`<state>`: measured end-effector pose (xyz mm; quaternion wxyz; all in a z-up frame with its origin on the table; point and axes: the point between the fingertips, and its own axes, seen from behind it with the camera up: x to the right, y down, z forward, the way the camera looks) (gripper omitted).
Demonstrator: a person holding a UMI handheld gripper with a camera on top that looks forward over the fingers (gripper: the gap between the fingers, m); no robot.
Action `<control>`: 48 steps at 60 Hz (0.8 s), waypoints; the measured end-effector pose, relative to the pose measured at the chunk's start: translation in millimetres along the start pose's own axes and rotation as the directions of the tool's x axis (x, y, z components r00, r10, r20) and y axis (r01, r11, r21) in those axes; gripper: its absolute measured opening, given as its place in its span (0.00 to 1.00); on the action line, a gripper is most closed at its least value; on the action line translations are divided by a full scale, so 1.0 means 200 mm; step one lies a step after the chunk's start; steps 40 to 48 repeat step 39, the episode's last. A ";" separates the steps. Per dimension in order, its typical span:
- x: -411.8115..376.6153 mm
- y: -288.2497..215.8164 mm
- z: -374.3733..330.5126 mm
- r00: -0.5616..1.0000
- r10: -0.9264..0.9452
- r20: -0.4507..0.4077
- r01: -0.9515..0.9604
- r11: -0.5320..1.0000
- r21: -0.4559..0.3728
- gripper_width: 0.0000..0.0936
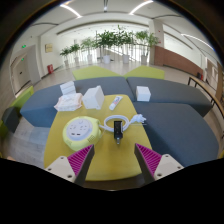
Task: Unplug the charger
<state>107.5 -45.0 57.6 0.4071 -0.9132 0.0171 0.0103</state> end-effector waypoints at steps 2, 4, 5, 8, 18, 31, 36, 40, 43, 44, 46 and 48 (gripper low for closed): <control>-0.02 0.00 -0.08 1.000 -0.009 0.001 0.009 1.000 0.015 0.89; -0.04 -0.01 -0.17 1.000 -0.025 0.003 0.025 0.999 0.030 0.89; -0.05 -0.01 -0.22 0.999 -0.032 0.003 0.032 0.999 0.040 0.89; -0.08 0.00 -0.33 0.999 -0.049 -0.003 0.049 0.996 0.068 0.89; -0.19 0.02 -0.63 0.995 -0.100 -0.004 0.099 0.985 0.138 0.90; -0.19 -0.03 -0.79 0.974 -0.221 -0.058 0.228 0.952 0.204 0.91; -0.20 -0.04 -0.81 0.974 -0.225 -0.038 0.228 0.952 0.206 0.91; -0.23 -0.02 -0.79 0.978 -0.209 -0.006 0.206 0.957 0.205 0.90; -0.23 -0.02 -0.79 0.978 -0.209 -0.006 0.206 0.957 0.205 0.90; -0.23 -0.02 -0.79 0.978 -0.209 -0.006 0.206 0.957 0.205 0.90; -0.23 -0.02 -0.79 0.978 -0.209 -0.006 0.206 0.957 0.205 0.90; -0.23 -0.02 -0.79 0.978 -0.209 -0.006 0.206 0.957 0.205 0.90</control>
